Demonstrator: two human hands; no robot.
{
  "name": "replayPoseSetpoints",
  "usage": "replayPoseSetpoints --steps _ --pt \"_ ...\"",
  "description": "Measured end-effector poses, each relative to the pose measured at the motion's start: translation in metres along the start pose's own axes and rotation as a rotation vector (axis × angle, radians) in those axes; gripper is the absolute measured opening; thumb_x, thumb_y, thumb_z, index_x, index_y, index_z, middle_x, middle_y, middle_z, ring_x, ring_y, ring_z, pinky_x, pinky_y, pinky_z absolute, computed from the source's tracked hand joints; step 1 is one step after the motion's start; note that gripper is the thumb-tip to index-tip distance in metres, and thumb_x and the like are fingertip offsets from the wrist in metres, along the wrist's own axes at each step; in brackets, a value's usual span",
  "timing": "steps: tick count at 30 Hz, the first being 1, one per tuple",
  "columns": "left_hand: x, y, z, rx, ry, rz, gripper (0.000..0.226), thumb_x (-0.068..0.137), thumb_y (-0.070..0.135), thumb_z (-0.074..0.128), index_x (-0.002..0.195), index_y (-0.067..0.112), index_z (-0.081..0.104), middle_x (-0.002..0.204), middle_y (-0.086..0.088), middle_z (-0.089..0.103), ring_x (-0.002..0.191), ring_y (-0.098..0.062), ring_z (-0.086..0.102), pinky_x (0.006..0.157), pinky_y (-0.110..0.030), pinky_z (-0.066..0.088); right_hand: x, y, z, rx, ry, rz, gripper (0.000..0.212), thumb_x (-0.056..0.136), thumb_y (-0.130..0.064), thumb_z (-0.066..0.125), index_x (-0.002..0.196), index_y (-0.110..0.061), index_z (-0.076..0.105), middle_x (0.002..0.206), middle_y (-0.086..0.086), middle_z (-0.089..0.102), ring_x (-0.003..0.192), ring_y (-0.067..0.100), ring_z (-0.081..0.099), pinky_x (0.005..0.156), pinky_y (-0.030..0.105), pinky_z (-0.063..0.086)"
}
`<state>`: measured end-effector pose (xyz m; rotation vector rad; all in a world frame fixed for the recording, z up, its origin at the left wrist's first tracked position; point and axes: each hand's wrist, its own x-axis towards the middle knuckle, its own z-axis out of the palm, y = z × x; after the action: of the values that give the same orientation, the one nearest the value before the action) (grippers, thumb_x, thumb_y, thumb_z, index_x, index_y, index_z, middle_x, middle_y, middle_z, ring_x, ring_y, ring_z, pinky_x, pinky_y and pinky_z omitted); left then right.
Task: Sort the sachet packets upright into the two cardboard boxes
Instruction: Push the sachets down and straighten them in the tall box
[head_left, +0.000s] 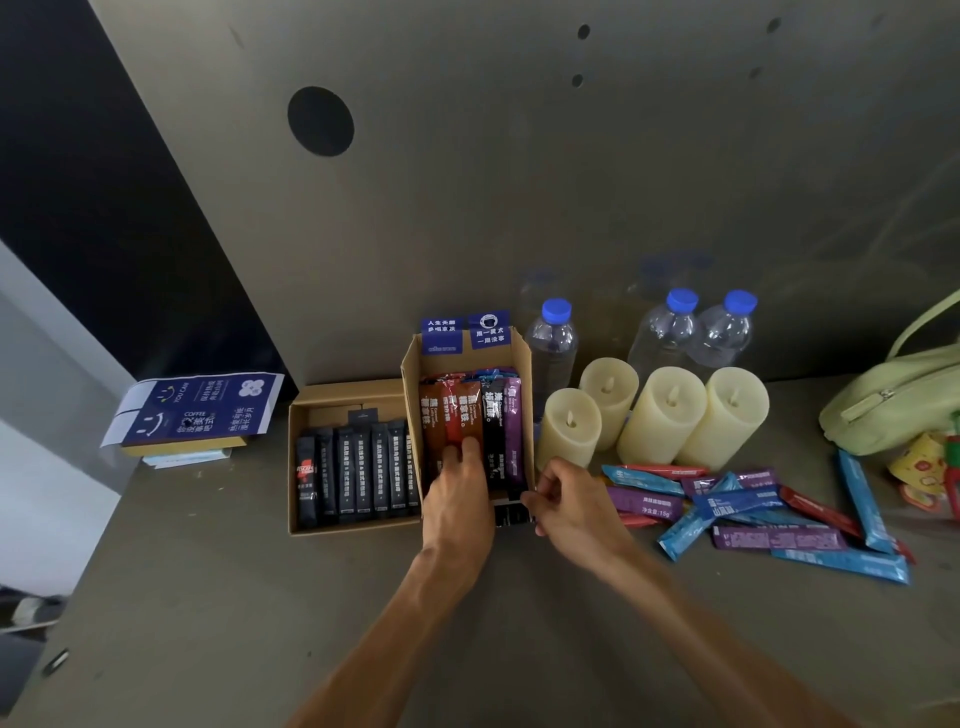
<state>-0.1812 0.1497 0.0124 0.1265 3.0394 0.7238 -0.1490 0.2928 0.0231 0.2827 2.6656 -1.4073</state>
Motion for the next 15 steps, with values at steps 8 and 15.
replayPoseSetpoints --steps 8,15 --pt "0.002 0.002 -0.001 0.008 -0.006 -0.001 0.042 0.089 -0.003 0.054 0.126 0.013 0.041 0.119 -0.009 0.053 0.096 -0.034 0.067 0.075 -0.043 0.057 0.001 0.001 0.0 -0.006 -0.008 -0.003 0.017 0.094 -0.019 0.067 0.085 -0.011 0.055 0.076 0.004 0.068 0.059 0.008 0.07 0.049 0.014 0.048" --pt "-0.008 0.001 -0.003 -0.068 0.013 0.005 0.043 0.085 -0.007 0.054 0.122 0.012 0.044 0.118 -0.009 0.053 0.094 -0.035 0.066 0.076 -0.047 0.057 0.0 0.004 0.0 0.014 -0.001 0.0 0.02 0.091 -0.022 0.071 0.082 -0.013 0.056 0.075 0.005 0.07 0.053 0.007 0.067 0.048 0.013 0.045"
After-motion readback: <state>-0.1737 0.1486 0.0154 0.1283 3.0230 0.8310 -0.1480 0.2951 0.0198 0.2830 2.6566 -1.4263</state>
